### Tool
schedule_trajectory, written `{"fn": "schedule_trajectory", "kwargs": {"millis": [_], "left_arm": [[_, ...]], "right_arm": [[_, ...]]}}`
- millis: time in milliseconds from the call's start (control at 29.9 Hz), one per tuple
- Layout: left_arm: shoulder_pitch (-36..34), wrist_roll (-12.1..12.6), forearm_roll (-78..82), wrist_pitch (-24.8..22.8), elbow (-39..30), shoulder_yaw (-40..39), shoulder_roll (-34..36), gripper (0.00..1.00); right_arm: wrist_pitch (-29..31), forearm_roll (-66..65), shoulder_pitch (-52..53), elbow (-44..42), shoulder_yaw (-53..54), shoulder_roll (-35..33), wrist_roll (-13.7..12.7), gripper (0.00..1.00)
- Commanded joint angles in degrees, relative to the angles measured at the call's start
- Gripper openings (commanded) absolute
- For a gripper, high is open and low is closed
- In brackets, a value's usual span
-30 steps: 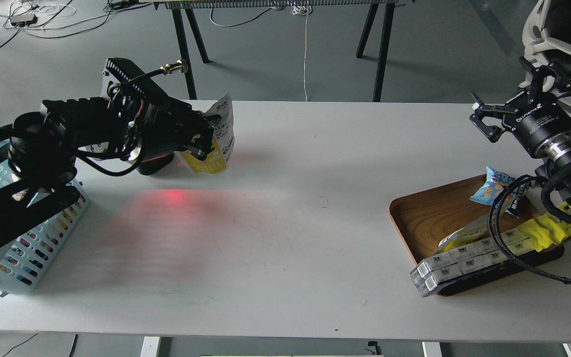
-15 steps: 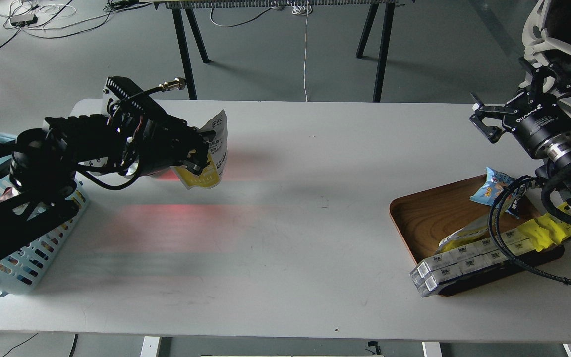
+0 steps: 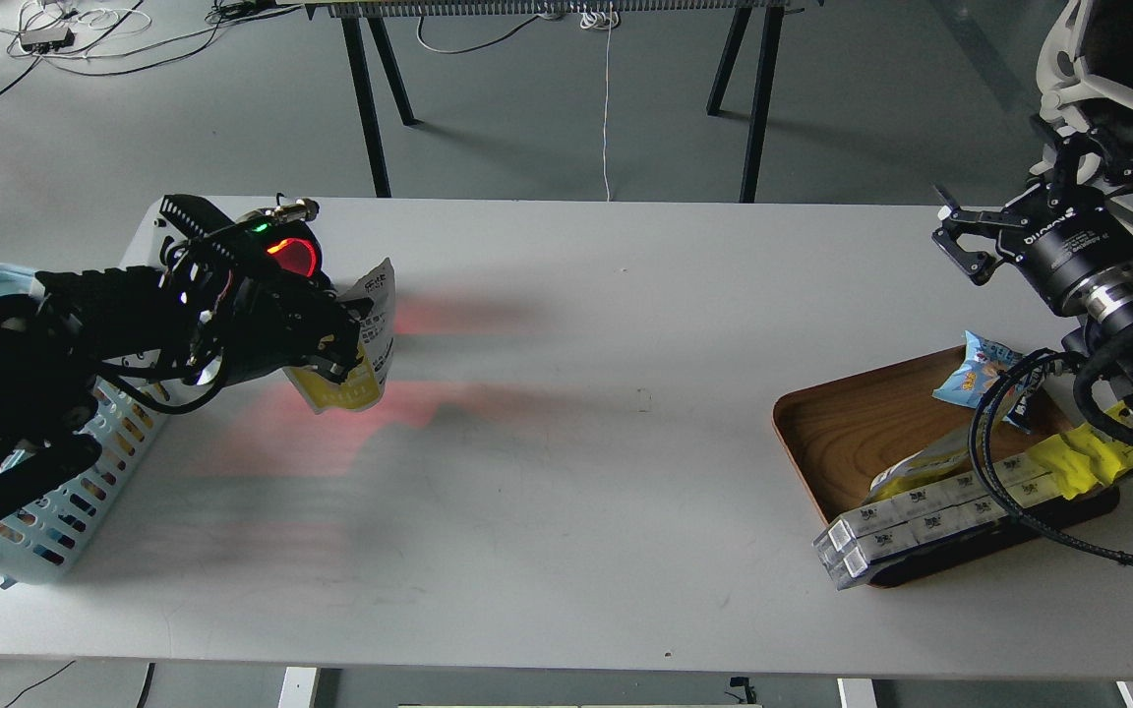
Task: Scan snack and place in basket
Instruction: 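Lift the snack bag with the left gripper and move it toward the basket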
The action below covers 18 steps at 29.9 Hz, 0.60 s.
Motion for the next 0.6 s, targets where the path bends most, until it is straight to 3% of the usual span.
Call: {"fn": "schedule_trajectory", "kwargs": {"millis": [0,301,568], "left_arm": [[0.0,-0.1,0.0,0.0,-0.3,-0.2,-1.0,0.0],[-0.2,0.1,-0.1,0.0,-0.7,-1.7,-4.0,0.0],[-0.5,-1.1,-3.4,0.0,-1.6,-8.5,1.6,0.0]], "right_arm": [[0.0,0.0,0.1,0.1,-0.1,0.1,0.0,0.97],[0.1,0.0,0.1,0.1,0.0,0.0,0.0,0.97],[0.0,0.0,0.0,0.1,0.0,0.0,0.0,0.97]]}}
